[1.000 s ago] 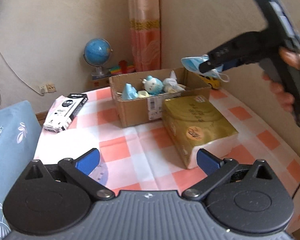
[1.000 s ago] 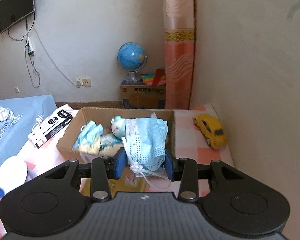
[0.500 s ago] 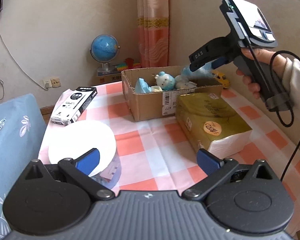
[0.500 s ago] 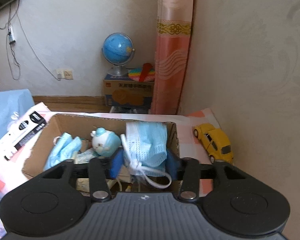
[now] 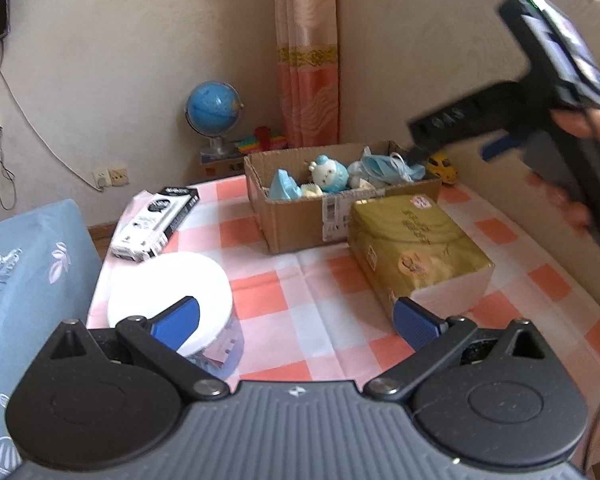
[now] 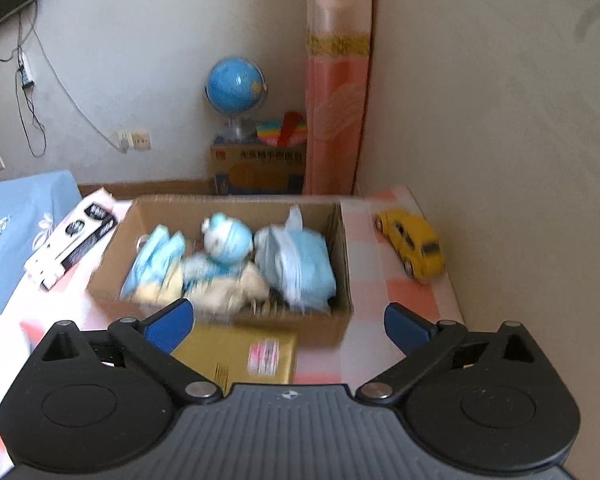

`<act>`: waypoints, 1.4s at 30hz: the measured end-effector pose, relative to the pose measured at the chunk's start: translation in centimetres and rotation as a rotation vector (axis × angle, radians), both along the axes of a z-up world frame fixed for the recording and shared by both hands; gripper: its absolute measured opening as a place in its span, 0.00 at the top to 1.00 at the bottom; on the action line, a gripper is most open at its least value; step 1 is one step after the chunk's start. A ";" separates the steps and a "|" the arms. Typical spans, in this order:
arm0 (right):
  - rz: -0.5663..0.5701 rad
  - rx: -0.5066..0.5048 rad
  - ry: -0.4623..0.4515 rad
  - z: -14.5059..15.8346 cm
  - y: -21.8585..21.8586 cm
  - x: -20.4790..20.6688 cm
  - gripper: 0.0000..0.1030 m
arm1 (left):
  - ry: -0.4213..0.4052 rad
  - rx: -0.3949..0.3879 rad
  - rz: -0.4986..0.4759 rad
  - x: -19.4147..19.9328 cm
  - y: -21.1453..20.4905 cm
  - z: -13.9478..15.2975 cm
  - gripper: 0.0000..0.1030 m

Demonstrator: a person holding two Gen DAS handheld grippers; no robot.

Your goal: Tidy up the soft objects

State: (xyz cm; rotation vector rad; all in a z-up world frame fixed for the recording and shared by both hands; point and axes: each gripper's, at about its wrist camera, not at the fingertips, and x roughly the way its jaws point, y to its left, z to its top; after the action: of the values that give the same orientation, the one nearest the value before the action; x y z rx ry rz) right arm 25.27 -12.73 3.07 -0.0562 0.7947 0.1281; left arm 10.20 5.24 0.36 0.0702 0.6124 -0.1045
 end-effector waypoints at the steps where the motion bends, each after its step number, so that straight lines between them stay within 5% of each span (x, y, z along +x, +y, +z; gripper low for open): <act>1: -0.006 0.003 0.016 0.1 -0.1 -0.9 0.00 | -0.006 0.004 0.007 0.0 0.0 0.3 0.00; 9: -0.048 0.012 0.044 1.2 -0.7 -7.5 0.00 | 0.048 -0.042 0.130 1.6 0.6 3.3 0.00; 14: -0.072 0.036 0.019 2.3 -1.0 -9.5 0.00 | 0.077 0.008 0.144 2.8 -0.5 4.8 0.00; 42: -0.082 -0.004 -0.063 4.4 -1.4 -11.4 0.00 | 0.068 0.052 0.130 3.9 -2.9 6.6 0.00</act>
State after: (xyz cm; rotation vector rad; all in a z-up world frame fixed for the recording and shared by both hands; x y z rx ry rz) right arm 13.92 -14.12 7.45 -0.0315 0.7335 0.0468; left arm 14.10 2.33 6.94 0.0773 0.6860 0.0357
